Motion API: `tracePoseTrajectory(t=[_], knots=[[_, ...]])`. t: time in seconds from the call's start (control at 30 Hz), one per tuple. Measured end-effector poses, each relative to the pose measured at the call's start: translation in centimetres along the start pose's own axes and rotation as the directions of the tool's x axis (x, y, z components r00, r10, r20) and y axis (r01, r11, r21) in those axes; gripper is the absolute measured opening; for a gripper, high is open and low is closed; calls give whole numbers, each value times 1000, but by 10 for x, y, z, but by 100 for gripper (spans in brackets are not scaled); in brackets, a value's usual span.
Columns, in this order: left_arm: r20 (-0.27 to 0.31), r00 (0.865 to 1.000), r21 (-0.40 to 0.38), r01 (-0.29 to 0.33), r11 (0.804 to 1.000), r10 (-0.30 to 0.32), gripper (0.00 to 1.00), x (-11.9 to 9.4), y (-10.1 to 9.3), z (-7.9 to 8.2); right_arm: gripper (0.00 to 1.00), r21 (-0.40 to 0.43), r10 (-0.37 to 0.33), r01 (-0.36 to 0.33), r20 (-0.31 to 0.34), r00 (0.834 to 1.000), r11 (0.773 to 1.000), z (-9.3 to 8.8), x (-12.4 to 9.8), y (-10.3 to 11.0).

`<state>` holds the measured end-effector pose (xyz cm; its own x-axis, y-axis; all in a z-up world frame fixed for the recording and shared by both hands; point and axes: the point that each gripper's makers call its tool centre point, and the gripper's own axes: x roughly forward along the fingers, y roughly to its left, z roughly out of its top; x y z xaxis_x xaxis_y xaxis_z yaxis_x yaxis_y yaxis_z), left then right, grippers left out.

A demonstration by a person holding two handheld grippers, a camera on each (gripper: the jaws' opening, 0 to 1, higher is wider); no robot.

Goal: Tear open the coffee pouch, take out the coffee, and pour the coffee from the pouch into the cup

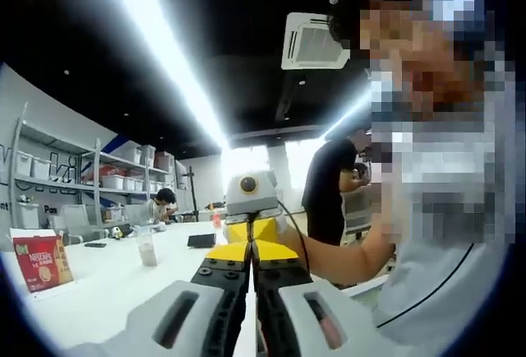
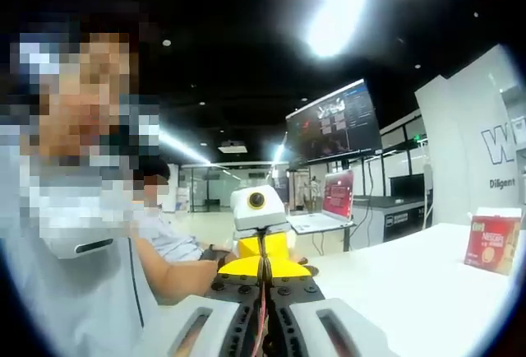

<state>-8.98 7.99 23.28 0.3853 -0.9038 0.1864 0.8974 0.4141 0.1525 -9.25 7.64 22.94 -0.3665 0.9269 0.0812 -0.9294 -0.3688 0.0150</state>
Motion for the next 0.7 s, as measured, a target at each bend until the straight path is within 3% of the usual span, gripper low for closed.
tracePoseTrajectory(t=[0.17,0.23,0.37,0.57,0.7], knots=[[-17,1000,182,-2,983,6,3,1,-1,4,1,32,21,-21,-4,1000,999,4,0,0],[-37,999,229,-10,973,19,3,4,-2,11,1,97,62,-64,19,998,993,10,0,3],[-83,995,365,-26,931,60,3,10,-2,20,1,203,140,-148,54,989,968,20,-3,0],[-138,978,557,-51,829,153,2,19,0,29,1,356,280,-300,109,954,885,31,-7,-5],[-153,960,683,-68,727,234,2,25,8,29,1,427,341,-369,145,929,825,33,-11,-8]])
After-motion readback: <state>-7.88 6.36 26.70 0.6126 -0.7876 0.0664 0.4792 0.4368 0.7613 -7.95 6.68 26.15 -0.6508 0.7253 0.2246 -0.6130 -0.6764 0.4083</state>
